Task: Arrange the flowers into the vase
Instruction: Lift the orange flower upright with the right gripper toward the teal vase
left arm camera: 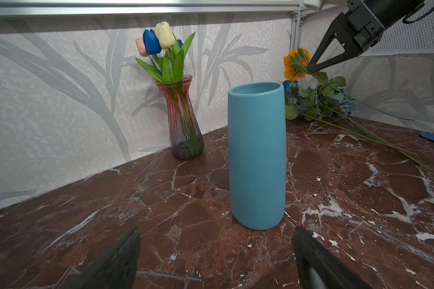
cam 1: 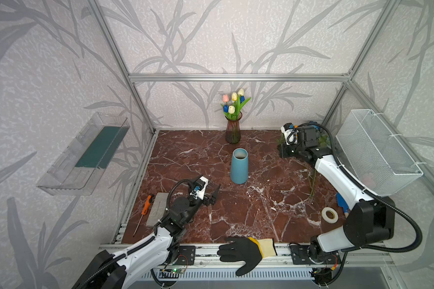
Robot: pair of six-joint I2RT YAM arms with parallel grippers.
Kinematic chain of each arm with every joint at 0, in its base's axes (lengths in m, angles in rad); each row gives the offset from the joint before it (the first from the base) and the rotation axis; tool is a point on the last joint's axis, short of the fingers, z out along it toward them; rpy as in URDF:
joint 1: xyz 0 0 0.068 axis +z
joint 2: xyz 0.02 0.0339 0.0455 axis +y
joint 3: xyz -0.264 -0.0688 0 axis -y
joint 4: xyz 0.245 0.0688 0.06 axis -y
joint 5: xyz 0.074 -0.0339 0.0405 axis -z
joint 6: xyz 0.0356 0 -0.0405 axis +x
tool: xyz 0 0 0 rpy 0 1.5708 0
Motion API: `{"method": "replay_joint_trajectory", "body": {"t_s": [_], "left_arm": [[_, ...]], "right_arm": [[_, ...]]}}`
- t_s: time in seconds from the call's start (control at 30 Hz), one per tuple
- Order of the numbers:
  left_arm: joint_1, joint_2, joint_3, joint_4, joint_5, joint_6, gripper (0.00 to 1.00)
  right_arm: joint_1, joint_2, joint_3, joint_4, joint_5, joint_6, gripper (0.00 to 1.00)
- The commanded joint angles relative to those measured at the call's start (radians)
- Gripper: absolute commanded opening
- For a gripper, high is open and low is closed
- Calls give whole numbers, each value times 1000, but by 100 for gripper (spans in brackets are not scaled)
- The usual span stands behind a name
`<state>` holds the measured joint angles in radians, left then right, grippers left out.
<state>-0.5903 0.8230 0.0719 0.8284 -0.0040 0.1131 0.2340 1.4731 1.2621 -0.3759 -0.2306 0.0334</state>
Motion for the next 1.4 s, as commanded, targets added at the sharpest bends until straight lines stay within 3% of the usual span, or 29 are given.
{"method": "replay_joint_trajectory", "body": {"t_s": [0.0,0.23,0.4,0.57,0.73,0.93,1.37], "left_arm": [[-7,-25,-16,16,-15,-9,94],[-12,-11,-22,48,-34,-24,92],[-14,16,-9,60,-7,-29,92],[-18,12,-8,54,7,-28,92],[-20,-9,-4,29,-1,-23,92],[-20,5,5,21,4,-20,92],[-20,26,20,5,13,-15,92]], "right_arm": [[72,-93,-6,108,43,-71,0],[228,-217,-20,258,102,-183,0],[346,-257,-85,483,168,-313,0],[372,-206,-49,592,224,-369,0],[408,-108,20,673,338,-540,0],[413,5,122,665,370,-643,0],[409,42,189,631,440,-730,0]]}}
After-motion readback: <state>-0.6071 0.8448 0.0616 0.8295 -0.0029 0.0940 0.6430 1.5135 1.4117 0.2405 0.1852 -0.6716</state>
